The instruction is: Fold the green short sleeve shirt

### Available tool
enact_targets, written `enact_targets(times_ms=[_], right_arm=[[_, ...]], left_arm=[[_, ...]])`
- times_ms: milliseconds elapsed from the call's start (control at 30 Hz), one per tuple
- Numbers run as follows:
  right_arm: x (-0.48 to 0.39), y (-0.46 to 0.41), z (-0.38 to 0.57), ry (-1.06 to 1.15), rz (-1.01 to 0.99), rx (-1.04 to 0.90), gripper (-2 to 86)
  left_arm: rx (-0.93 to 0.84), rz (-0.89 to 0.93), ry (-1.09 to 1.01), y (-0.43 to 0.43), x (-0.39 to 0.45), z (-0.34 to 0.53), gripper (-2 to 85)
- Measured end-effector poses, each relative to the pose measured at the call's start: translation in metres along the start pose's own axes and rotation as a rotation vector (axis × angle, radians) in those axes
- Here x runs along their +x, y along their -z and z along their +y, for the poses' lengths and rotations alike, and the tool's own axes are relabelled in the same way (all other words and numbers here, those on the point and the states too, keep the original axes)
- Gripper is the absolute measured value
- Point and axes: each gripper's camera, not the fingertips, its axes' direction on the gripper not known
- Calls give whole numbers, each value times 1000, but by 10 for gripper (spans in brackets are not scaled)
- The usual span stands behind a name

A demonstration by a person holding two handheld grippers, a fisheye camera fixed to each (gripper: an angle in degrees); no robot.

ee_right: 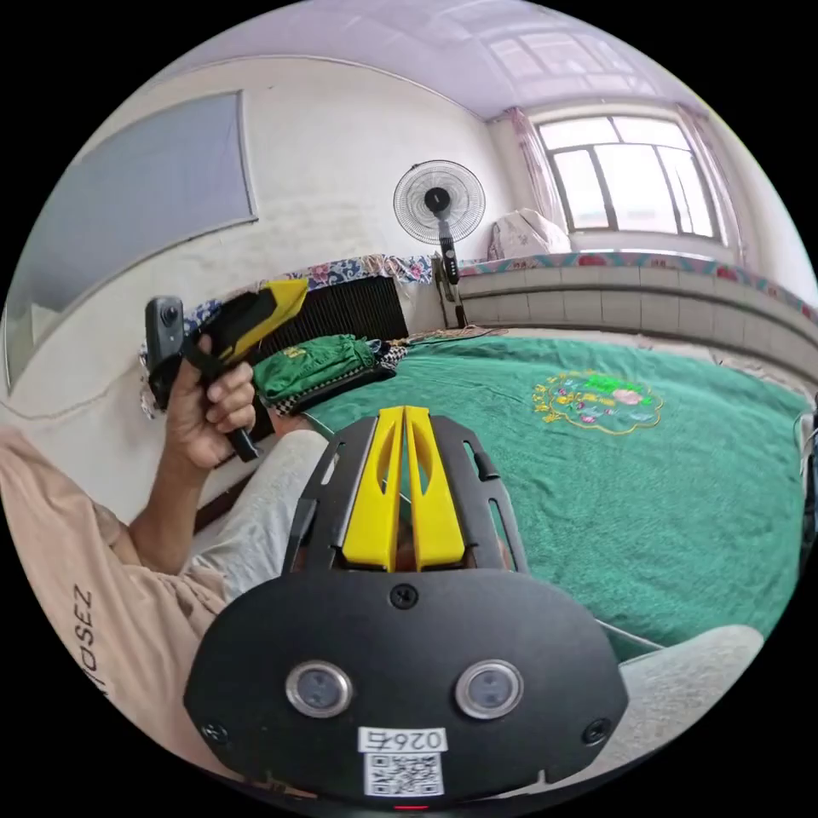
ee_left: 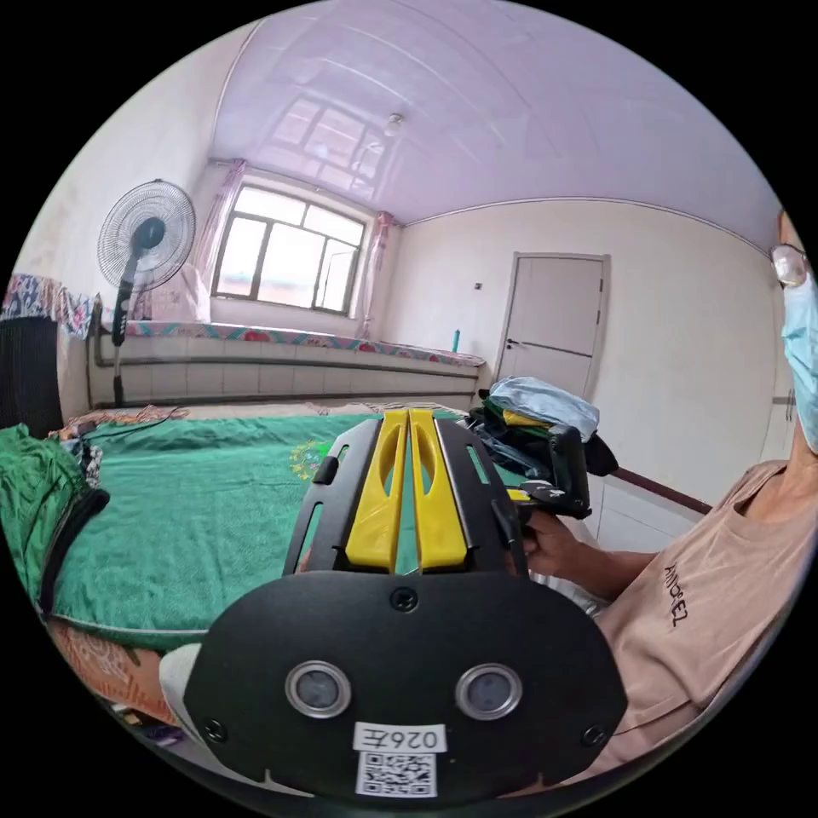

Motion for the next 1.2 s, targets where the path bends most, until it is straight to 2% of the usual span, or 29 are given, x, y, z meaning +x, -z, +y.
enact_targets(times_ms=[233, 367, 467, 600, 700, 767, 900, 1033, 1200], right_arm=[[85, -87, 45, -216, -108, -23, -13], [116, -137, 71, -282, -98, -65, -12], [117, -180, 77, -257, -53, -132, -12], [86, -256, 60, -137, -53, -232, -10], [50, -319, 35, -38, -123, -289, -10], [21, -359, 15, 31, -166, -308, -9], [-67, -452, -31, 230, -244, -366, -9], [-143, -511, -56, 389, -262, -389, -6], [-224, -570, -80, 531, -217, -385, 36]], left_arm=[[-7, -258, 157, 72, -117, 48, -9], [80, -581, 287, 155, -193, 87, 1], [101, -837, 275, 211, -229, 109, 58], [-81, -1058, 198, 236, -281, 123, 151], [-220, -1141, 163, 231, -321, 136, 166], [-307, -1191, 128, 222, -346, 144, 152], [-534, -1301, 132, 204, -410, 158, 47], [-458, -1225, 117, 224, -423, 158, 6], [-285, -903, 271, 287, -474, 140, -5]])
